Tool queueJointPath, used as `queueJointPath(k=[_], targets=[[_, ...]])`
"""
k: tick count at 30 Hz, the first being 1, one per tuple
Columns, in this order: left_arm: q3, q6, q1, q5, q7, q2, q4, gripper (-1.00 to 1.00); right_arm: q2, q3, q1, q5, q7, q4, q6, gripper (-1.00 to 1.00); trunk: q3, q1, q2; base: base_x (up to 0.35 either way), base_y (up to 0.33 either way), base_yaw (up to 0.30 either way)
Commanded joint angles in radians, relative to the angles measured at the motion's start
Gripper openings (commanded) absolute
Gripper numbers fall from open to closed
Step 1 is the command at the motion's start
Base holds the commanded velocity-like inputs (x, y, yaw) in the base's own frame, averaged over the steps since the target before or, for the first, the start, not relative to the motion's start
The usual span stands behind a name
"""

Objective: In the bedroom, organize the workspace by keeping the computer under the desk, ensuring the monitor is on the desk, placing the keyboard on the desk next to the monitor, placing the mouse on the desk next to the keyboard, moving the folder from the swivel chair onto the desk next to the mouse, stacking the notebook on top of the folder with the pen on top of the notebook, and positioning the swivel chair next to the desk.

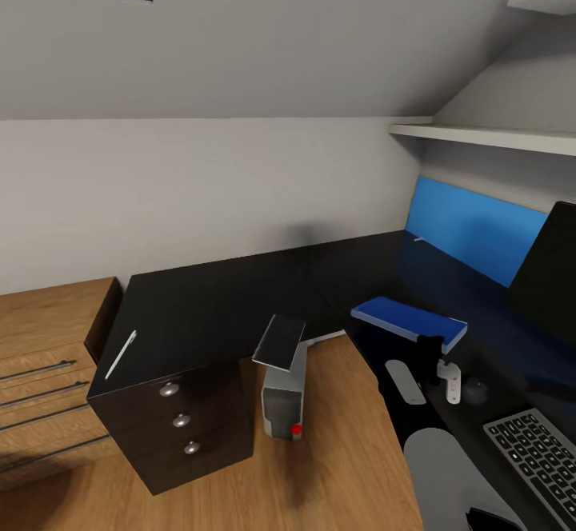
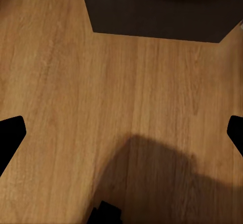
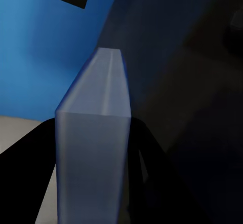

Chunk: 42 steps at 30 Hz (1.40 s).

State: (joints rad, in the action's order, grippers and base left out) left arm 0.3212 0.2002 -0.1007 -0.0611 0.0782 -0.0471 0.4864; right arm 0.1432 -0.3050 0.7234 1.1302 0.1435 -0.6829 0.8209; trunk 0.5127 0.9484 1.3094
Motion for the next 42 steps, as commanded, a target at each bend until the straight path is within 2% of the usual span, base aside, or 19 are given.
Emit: queueJointPath(k=[1, 14, 36, 37, 42], targets=[[0.001, 0.003, -0.001, -0.006, 0.0, 0.0, 0.0, 1.0, 0.001, -0.002, 0.001, -0.006, 0.007, -0.001, 0.0, -1.0, 0.001, 0.0, 0.001, 0.0, 0.0, 0.0], [0.001, 0.003, -0.001, -0.006, 0.002, 0.0, 0.0, 1.0, 0.0, -0.006, 0.001, -0.005, 0.005, -0.003, 0.001, -1.0, 0.039, 0.046, 0.085, 0.0, 0.0, 0.0], [0.002, 0.004, -0.001, -0.004, 0.003, 0.01, -0.005, 1.0, -0.006, -0.008, 0.001, -0.007, 0.007, -0.006, 0.004, -1.0, 0.039, 0.046, 0.085, 0.0, -0.007, 0.0], [0.002, 0.003, -0.001, -0.004, 0.003, 0.01, -0.005, 1.0, -0.006, -0.008, 0.001, -0.007, 0.007, -0.007, 0.005, 1.0, 0.039, 0.046, 0.085, 0.0, 0.0, 0.0], [0.002, 0.002, -0.001, -0.004, 0.003, 0.01, -0.007, 1.0, -0.007, -0.007, 0.001, -0.007, 0.007, -0.007, 0.007, 1.0, 0.039, 0.046, 0.085, 0.0, 0.0, 0.0]])
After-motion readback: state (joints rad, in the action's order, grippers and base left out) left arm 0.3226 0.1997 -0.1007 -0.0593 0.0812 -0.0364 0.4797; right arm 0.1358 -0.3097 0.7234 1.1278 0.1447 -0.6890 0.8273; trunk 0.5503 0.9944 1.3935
